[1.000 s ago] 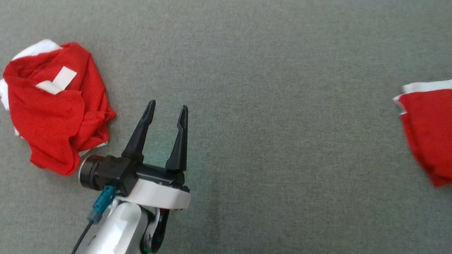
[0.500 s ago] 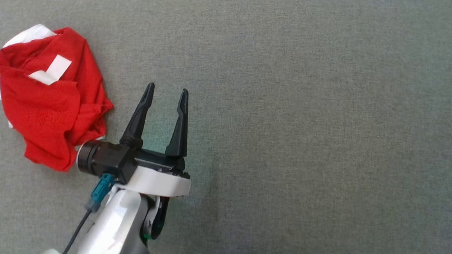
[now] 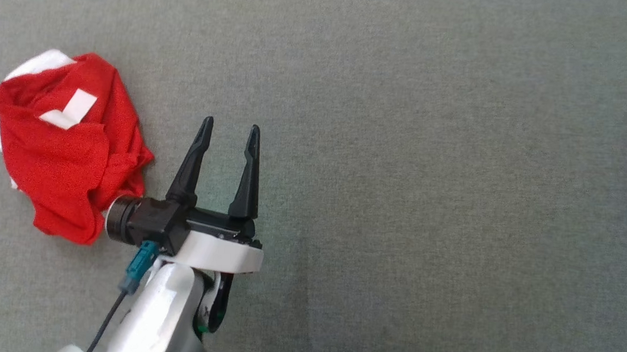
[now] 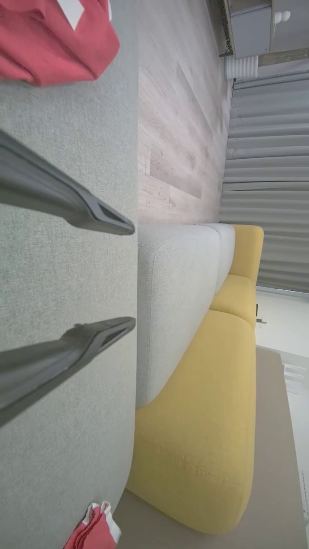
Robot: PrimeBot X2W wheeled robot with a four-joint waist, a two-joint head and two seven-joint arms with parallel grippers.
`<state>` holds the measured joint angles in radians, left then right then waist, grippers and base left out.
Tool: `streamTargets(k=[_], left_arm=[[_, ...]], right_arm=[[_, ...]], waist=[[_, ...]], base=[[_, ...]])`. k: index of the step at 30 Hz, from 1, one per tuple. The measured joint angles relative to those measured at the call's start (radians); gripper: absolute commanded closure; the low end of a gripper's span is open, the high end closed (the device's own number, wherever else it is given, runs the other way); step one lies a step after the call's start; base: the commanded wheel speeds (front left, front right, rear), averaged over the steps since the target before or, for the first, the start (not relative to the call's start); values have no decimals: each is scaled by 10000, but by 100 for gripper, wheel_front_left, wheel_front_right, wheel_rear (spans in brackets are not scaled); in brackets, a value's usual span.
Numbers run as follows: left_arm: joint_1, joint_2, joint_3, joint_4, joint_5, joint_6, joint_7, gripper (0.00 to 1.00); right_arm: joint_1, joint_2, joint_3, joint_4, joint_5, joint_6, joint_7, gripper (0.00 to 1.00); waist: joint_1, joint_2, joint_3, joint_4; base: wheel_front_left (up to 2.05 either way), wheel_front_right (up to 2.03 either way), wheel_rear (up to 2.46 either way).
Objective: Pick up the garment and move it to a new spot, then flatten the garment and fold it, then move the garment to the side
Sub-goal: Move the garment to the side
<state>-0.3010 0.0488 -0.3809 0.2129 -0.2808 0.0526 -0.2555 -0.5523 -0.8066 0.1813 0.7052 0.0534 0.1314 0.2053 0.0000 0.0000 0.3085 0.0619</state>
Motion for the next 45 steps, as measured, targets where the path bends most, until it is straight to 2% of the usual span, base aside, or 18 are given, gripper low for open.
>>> streamTargets(k=[8,12,17,20,25,28,29,36,45], left_arm=[[308,-4,299,10,-21,-2,0,0],[781,-2,658,6,-21,-4,0,0],[1257,-2,966,-42,-21,-8,0,0],[1524,-4,1091,-117,-25,-4,0,0],[1990,-2,1235,-148,-25,-12,0,0],[2295,0,1239,-161,-42,-25,2,0],[2474,0,1235,-167,-130,-157,2,0],[2942,8,1335,-213,-12,-265,2,0],[3453,17,1701,-313,-12,-249,2,0]], right_arm=[[646,1131,-1273,-1271,-286,0,178,0],[761,2591,-1981,-2376,-73,0,-79,0],[1144,4113,-2125,-3847,-88,0,-882,0],[1439,5198,-2508,-4424,458,0,-1298,0],[2164,6337,-2399,-5363,938,0,-2115,0],[2765,6888,-2188,-5632,886,0,-2727,0],[3313,7125,-1921,-5630,673,0,-3206,0],[5205,7524,-1950,-5195,698,0,-4215,0],[5942,7597,-1419,-5175,974,0,-4533,0]], waist=[[-1,0,-904,-234],[-2,0,-1477,-411],[-3,0,-2188,-629],[-3,0,-2559,-722],[-3,0,-3012,-783],[-1,0,-3176,-770],[-1,0,-3273,-727],[-1,0,-3480,-575],[0,0,-3605,-727]], base=[[0,0,0],[0,0,0],[0,0,0],[0,0,0],[0,0,0],[0,0,0],[0,0,0],[0,0,0],[0,0,0]])
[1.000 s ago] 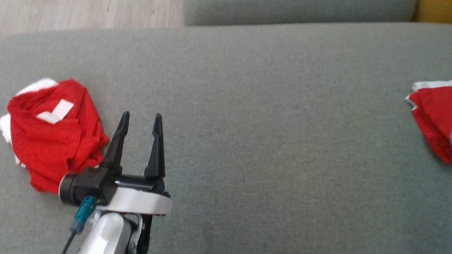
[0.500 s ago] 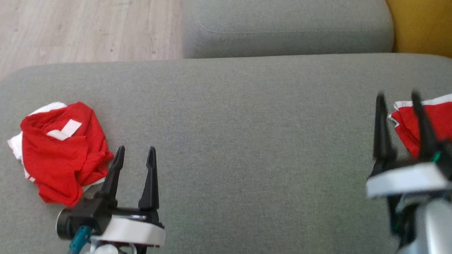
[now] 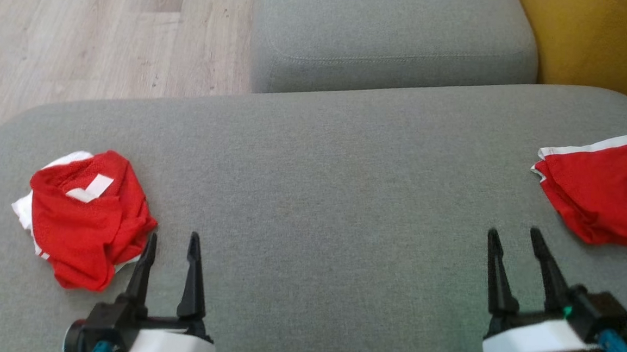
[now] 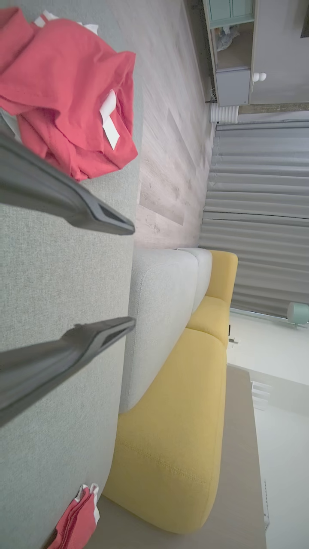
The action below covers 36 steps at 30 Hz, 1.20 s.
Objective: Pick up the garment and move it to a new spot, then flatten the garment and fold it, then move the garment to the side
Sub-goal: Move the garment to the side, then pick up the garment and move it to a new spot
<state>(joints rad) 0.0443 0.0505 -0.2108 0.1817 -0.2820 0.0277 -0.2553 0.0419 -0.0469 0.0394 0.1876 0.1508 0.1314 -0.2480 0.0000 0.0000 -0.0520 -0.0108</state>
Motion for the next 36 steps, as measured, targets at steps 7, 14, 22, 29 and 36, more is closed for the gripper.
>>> streamTargets(k=[7,14,22,29,36], left_arm=[[85,4,173,-81,0,73,0,0],[84,4,176,-81,0,69,0,0],[73,4,142,-73,0,71,0,0],[62,4,198,-77,50,86,0,0],[68,6,456,-75,209,67,0,0]], right_arm=[[330,6,12,-58,255,0,-2,0],[328,6,10,-144,341,0,-2,0],[329,6,159,-196,341,0,-4,0],[332,8,673,-351,343,0,-17,0],[342,8,1198,-397,602,0,-17,0]], waist=[[0,0,-35,-80],[0,0,-27,-116],[0,0,-9,96],[0,0,-5,711],[0,0,-48,1533]], base=[[0,0,0],[0,0,0],[0,0,0],[0,0,0],[0,0,0]])
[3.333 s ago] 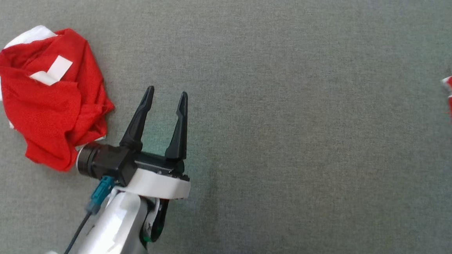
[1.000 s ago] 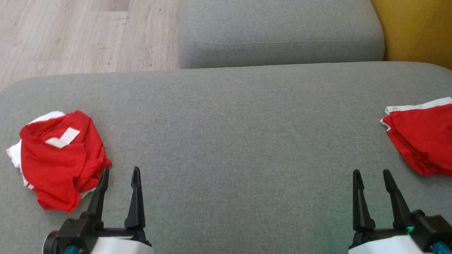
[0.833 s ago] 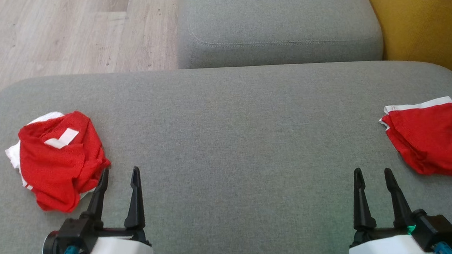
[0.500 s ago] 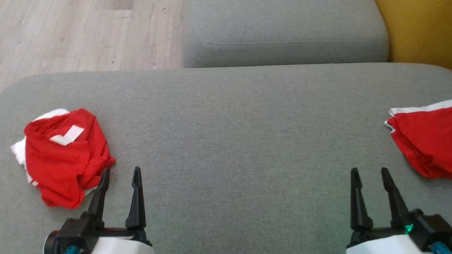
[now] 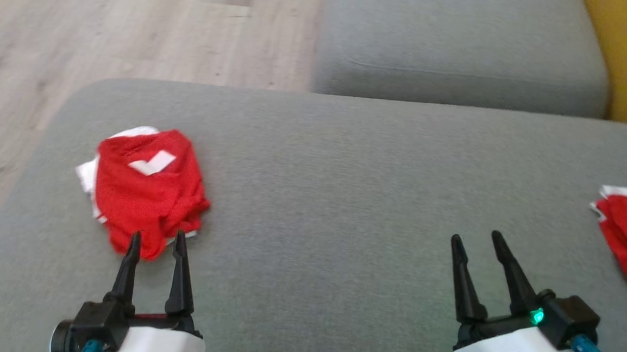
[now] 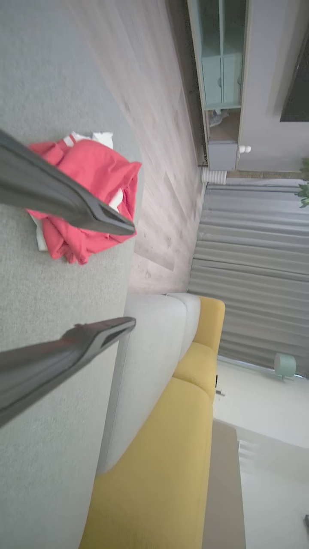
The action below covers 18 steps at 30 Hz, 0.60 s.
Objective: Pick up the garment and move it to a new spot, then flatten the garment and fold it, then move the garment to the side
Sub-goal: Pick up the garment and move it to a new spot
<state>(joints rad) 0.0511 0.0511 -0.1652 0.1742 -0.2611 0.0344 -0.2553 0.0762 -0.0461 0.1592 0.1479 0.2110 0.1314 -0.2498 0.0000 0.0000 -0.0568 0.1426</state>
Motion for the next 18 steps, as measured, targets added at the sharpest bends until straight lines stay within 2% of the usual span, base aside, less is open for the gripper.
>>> streamTargets(k=[12,18], left_arm=[[57,0,299,-2,199,-81,0,0],[272,4,420,4,353,-174,0,0]], right_arm=[[279,2,679,8,332,0,-10,0],[378,2,792,-6,550,0,-10,0]], waist=[[0,0,-229,1567],[-1,0,-271,2120]], base=[[0,0,0],[0,0,0]])
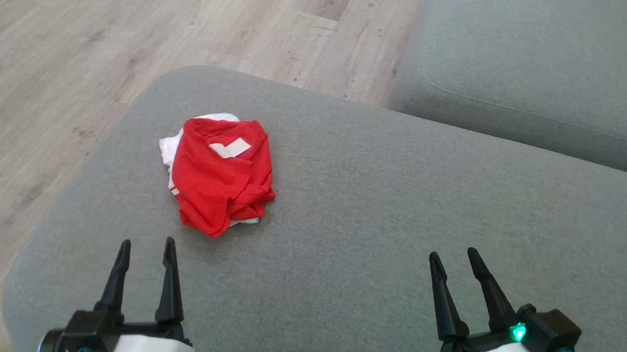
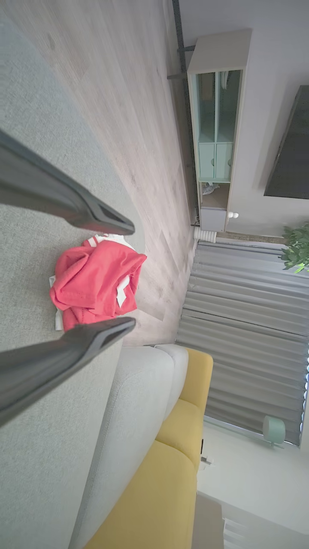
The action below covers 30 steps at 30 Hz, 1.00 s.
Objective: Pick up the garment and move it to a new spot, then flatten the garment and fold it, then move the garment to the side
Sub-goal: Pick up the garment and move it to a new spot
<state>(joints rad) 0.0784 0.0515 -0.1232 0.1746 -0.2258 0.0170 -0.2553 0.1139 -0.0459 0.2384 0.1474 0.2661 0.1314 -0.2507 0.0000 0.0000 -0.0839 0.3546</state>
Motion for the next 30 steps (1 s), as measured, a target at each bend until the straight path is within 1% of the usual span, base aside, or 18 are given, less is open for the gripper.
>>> streamTargets(k=[6,9,11,12,13,17,20,21,23,26,29,30], left_arm=[[-34,4,309,4,211,-117,0,0],[-256,50,324,132,393,-345,0,0],[-644,234,251,441,508,-604,0,0],[-644,234,251,441,508,-604,0,0],[-938,382,230,637,585,-713,25,0],[-2818,1078,-171,1467,844,-1116,1101,0],[-4430,1452,-702,2270,945,-1331,2280,0],[-5283,1639,-1022,2861,836,-1415,2961,0],[-5944,1827,-1290,3444,631,-1427,3400,0],[-6751,2265,-1941,4337,144,-1492,4082,0],[-7319,2600,-2368,5223,-362,-1494,4807,0],[-7435,2673,-2374,5480,-573,-1494,4922,0]], right_arm=[[-2,0,44,-10,65,0,0,0],[-12,0,73,-12,63,0,0,0],[-23,0,38,-27,48,0,0,0],[-23,0,38,-27,48,0,0,0],[-45,0,13,-40,6,0,0,0],[-403,0,-148,-48,-255,0,0,0],[-801,-2,-290,-63,-401,0,0,0],[-986,-2,-328,-86,-420,0,0,0],[-1120,-4,-343,-102,-500,0,0,0],[-1320,-4,-385,-104,-568,0,0,0],[-1531,-8,-468,-115,-568,0,0,0],[-1587,-8,-489,-115,-568,0,0,0]], waist=[[0,0,184,73],[0,0,343,-38],[0,0,512,-139],[0,0,512,-139],[0,0,629,-193],[2,0,1173,-452],[3,0,1619,-686],[3,0,1912,-859],[4,0,2195,-1051],[3,0,2596,-1358],[4,0,2947,-1666],[3,0,3053,-1764]], base=[[0,0,0],[0,0,0],[0,0,0],[0,0,0],[0,0,0],[0,0,0],[0,0,0],[0,0,0],[0,0,0],[0,0,0],[0,0,0],[0,0,0]])
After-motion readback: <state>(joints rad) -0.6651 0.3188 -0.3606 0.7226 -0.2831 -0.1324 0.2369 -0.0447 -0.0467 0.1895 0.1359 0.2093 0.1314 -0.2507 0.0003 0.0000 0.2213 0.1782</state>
